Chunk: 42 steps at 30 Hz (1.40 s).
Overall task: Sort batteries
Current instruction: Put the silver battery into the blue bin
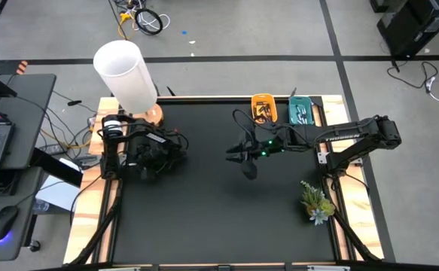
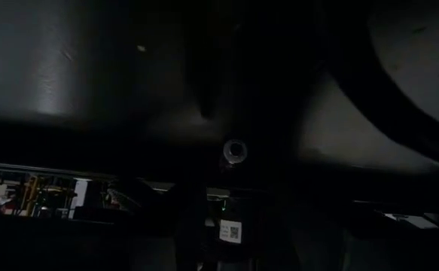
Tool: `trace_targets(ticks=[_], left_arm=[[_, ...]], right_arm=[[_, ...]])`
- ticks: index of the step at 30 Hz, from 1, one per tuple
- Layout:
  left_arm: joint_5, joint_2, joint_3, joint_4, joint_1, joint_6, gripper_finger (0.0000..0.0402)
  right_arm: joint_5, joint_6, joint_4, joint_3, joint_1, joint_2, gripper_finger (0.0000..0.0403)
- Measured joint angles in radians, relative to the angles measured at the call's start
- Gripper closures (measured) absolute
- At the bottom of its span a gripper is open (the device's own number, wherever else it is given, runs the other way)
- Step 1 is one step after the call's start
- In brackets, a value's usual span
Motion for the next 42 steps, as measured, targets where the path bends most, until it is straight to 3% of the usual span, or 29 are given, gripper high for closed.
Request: trace_targets(ticks=[6,16,21,27,34,42], left_arm=[[-0.025,-0.07,0.011,0.038,0.002,-0.009,0.0241],[-0.065,-0.304,0.08,-0.137,0.002,-0.103,0.0245],[-0.044,-0.479,0.152,-0.212,-0.009,-0.189,0.0245],[-0.03,-0.75,0.235,-0.151,-0.064,-0.323,0.0245],[-0.099,-1.009,0.245,-0.021,-0.132,-0.669,0.0245],[-0.073,-1.033,0.243,-0.069,-0.233,-0.809,0.0245]], right_arm=[[-0.02,-0.007,-0.018,0.0,0.0,0.0,0.027],[-0.02,-0.033,-0.017,0.0,-0.003,0.0,0.027],[-0.024,-0.052,-0.015,0.0,-0.021,0.005,0.027],[-0.078,-0.042,0.009,0.001,-0.056,0.023,0.0273],[-0.138,-0.033,0.114,0.003,-0.063,0.142,0.0285],[-0.211,-0.086,0.085,0.169,-0.039,0.342,0.0286]])
